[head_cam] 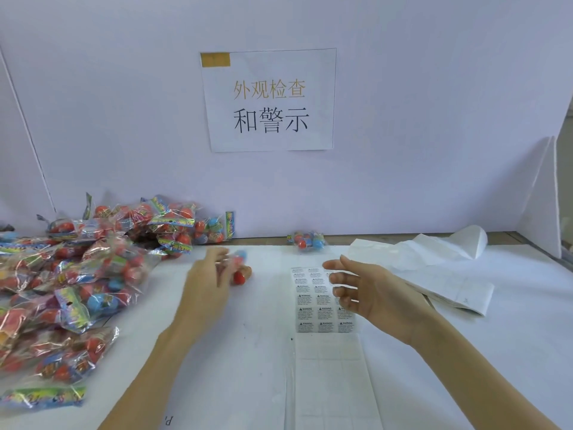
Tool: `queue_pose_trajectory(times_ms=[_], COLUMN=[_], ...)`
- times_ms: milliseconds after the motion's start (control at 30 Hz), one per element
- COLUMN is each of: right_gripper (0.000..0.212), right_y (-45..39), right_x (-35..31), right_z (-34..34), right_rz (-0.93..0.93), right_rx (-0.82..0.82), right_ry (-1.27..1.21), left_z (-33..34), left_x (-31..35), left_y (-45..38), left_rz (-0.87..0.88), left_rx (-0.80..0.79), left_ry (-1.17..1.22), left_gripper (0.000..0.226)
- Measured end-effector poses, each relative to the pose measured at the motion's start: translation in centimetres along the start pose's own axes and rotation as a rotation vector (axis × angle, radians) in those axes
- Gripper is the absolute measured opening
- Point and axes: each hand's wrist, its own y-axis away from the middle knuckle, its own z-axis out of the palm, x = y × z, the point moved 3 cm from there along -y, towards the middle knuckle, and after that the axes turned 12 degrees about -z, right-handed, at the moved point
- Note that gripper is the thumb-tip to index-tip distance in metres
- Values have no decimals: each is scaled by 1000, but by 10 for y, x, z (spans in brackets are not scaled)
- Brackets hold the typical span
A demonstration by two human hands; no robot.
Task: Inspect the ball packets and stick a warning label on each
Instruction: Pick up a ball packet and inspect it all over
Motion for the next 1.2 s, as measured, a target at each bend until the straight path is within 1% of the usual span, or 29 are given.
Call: queue_pose_trajectory(times_ms=[67,100,133,200,267,333,400,467,567,667,767,833,933,1067,1133,1200], right_gripper=[34,33,31,27,29,41,46,45,41,21,14,15,21,36,31,31], right_y=[-1,-1,-1,-2,-3,-3,-2,-2,-2,-1,-1,-1,0,-1,-2,-4], right_x=[2,4,5,9,11,13,14,16,15,10,8,9,10,9,9,8], right_z=[0,-1,-1,0,0,2,6,10,15,18,20,19,19,15,11,8], right_rz=[-5,-13,-30,-85,-177,-275,-331,-344,-398,-482,-475,-427,-345,-408,-395,-366], right_rx=[-5,-5,-2,25,80,119,111,83,105,143,132,108,52,122,151,156], right_ry=[23,35,54,126,297,503,619,684,696,632,628,654,597,606,605,583], left_z=[17,26,34,45,51,51,47,41,35,36,39,40,42,45,44,43], left_x=[16,22,26,35,43,52,59,64,67,68,68,67,63,63,65,65], left_y=[13,20,25,36,45,52,54,54,54,56,57,56,55,57,56,54], left_rz=[-9,-12,-6,32,65,80,119,160,138,53,-24,-93,-136,-166,-198,-210], left_rx=[-155,-223,-283,-352,-371,-367,-315,-251,-270,-325,-349,-370,-408,-501,-559,-586], left_ry=[175,235,284,322,355,405,447,474,531,552,578,594,568,559,589,601], left_gripper=[10,12,14,9,13,17,22,23,22,22,23,29,22,27,30,31])
